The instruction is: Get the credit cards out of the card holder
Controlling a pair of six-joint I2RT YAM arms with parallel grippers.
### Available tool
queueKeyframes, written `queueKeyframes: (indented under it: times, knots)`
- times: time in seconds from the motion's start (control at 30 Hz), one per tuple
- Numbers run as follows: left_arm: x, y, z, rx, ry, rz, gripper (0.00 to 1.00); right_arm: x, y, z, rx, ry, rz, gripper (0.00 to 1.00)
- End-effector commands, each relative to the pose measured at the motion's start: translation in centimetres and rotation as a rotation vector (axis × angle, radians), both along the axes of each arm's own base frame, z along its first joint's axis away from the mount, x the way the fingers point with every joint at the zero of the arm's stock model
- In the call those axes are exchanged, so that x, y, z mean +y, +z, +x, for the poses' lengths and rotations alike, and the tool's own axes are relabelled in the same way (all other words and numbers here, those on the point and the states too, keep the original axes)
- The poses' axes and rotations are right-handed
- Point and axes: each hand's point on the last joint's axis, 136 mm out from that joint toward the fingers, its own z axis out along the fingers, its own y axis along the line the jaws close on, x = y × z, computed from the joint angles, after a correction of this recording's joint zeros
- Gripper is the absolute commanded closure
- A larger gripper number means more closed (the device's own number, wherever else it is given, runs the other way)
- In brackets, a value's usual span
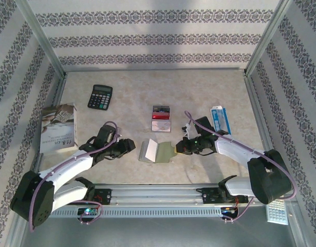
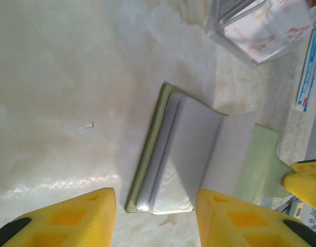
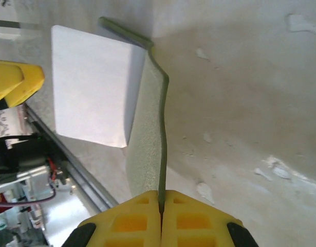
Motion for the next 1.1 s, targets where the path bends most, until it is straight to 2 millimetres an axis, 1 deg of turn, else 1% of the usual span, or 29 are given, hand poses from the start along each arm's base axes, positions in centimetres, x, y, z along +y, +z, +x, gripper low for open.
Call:
queueKeyframes:
  times: [0.0, 0.1, 0.2, 0.33, 0.47, 0.67, 0.73, 1.07]
  knots:
    - [-1.4, 1.0, 0.8, -0.035, -0.032, -0.024, 0.53, -1.2, -0.8, 0.3, -0.005, 0.002, -0.079, 1.0]
    - [-2.1, 0.7, 0.9, -0.028, -0.049, -0.03, 0.49, -1.6, -1.1, 0.6, -0.012, -0.009, -0.111, 1.0]
    - [-3.0, 0.5, 1.0, -0.027, -0.066, -0.045, 0.49, -2.1, -1.7, 0.8, -0.006, -0.016, -0.148, 1.0]
    - [-4.3, 0.0, 1.0, -0.014, -0.099, -0.047, 0.48, -2.1, -2.2, 0.8, 0.011, -0.005, -0.159, 1.0]
    - [-5.5, -0.5, 1.3, -0.007, -0.125, -0.053, 0.54, -2.3, -2.8, 0.8, 0.022, -0.005, -0.182, 1.0]
    - [-6.9, -0.9, 1.9, -0.005, -0.149, -0.072, 0.56, -2.4, -3.1, 0.8, 0.026, -0.001, -0.187, 1.0]
    - [-7.3, -1.1, 2.1, -0.001, -0.155, -0.072, 0.58, -2.4, -3.1, 0.8, 0.026, 0.002, -0.186, 1.0]
    - [-8.5, -1.9, 2.2, 0.015, -0.185, -0.083, 0.62, -2.2, -3.0, 0.8, 0.023, 0.003, -0.175, 1.0]
